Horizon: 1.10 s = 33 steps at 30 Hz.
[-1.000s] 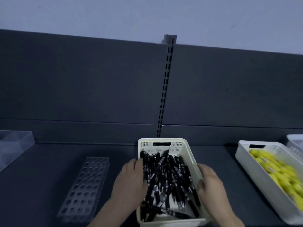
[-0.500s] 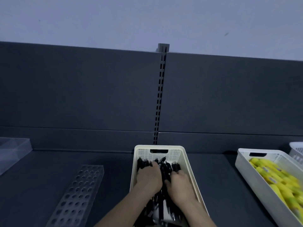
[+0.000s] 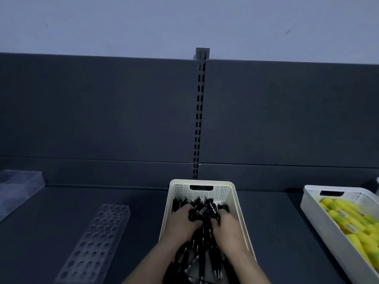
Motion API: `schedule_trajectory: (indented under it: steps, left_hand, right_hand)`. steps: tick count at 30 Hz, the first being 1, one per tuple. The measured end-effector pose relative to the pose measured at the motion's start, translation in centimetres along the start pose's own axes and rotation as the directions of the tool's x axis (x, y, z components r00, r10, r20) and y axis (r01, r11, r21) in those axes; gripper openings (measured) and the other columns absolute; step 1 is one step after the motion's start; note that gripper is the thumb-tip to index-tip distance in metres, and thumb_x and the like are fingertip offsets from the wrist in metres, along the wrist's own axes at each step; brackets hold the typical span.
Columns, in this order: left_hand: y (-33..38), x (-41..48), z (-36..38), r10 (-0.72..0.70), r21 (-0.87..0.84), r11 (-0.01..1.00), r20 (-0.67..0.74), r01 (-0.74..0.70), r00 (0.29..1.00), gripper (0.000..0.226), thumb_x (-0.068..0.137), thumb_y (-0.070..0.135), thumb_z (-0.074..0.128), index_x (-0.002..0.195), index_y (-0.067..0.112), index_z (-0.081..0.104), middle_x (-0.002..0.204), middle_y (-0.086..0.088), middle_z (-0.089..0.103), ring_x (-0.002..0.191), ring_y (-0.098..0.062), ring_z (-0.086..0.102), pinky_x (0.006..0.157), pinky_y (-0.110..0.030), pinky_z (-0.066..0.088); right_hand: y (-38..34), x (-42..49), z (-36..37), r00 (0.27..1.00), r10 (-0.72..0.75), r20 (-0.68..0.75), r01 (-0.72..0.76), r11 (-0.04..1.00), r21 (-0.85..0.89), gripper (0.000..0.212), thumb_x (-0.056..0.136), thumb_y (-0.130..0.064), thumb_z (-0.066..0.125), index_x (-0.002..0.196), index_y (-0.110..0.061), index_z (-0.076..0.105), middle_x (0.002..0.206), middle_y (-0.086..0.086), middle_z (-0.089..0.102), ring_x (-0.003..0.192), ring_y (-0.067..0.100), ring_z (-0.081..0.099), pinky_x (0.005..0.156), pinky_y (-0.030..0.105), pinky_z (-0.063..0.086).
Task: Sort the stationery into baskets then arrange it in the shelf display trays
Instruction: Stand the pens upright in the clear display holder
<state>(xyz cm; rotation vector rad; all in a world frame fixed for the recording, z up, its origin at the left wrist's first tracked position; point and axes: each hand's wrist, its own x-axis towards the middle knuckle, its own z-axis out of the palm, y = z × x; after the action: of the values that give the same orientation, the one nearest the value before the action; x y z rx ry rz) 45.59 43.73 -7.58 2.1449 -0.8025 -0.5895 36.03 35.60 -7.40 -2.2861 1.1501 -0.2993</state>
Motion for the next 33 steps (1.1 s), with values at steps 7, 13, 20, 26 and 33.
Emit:
schedule_trajectory:
  steps: [7,13,20,26,33]
  left_hand:
    - [-0.1,-0.8,-0.4,-0.053,-0.065,0.996,0.104,0.06,0.993,0.063,0.081,0.013,0.065,0.136,0.02,0.037,0.109,0.003,0.055,0.103,-0.013,0.055,0.088,-0.021,0.045]
    - [0.4,-0.7,-0.2,-0.028,0.393,0.92,0.064,0.0,0.998,0.026,0.095,0.023,0.045,0.113,0.008,0.053,0.116,-0.01,0.06,0.108,-0.024,0.055,0.085,-0.029,0.041]
    - [-0.1,-0.7,0.1,0.035,0.391,0.919,0.044,-0.05,0.998,0.042,0.086,0.002,0.042,0.126,0.015,0.039,0.102,-0.008,0.061,0.095,-0.024,0.057,0.079,-0.033,0.046]
    - [1.9,1.0,-0.3,0.07,0.3,0.952,-0.024,-0.06,0.997,0.019,0.089,0.02,0.057,0.105,0.011,0.053,0.105,-0.006,0.062,0.096,-0.022,0.059,0.082,-0.031,0.047]
    - [0.2,-0.3,0.7,0.005,0.457,0.882,0.242,-0.119,0.97,0.069,0.084,0.039,0.059,0.143,0.036,0.023,0.131,-0.007,0.049,0.121,-0.024,0.049,0.095,-0.033,0.042]
  right_hand:
    - [-0.3,-0.5,-0.4,0.998,-0.036,0.051,0.031,0.996,0.082,0.033,0.091,-0.022,0.055,0.12,-0.009,0.052,0.119,0.008,0.056,0.11,0.023,0.055,0.09,0.026,0.042]
    - [-0.9,-2.4,-2.2,0.975,-0.044,0.22,0.111,0.946,-0.304,0.027,0.089,-0.006,0.045,0.115,-0.005,0.051,0.123,0.012,0.052,0.114,0.028,0.053,0.088,0.03,0.044]
    - [-0.6,-3.7,-3.1,0.948,0.069,0.31,0.078,0.896,-0.436,0.037,0.087,0.006,0.039,0.123,-0.003,0.044,0.127,0.013,0.056,0.118,0.031,0.053,0.088,0.034,0.044]
    - [-0.7,-3.4,-3.0,0.96,0.09,0.265,0.035,0.901,-0.432,0.035,0.089,0.004,0.038,0.122,-0.003,0.043,0.125,0.012,0.056,0.116,0.031,0.054,0.086,0.034,0.045]
    - [-0.8,-2.4,-2.1,0.979,0.069,0.191,0.009,0.923,-0.384,0.034,0.09,0.002,0.036,0.123,-0.004,0.041,0.124,0.014,0.058,0.116,0.033,0.055,0.09,0.036,0.045]
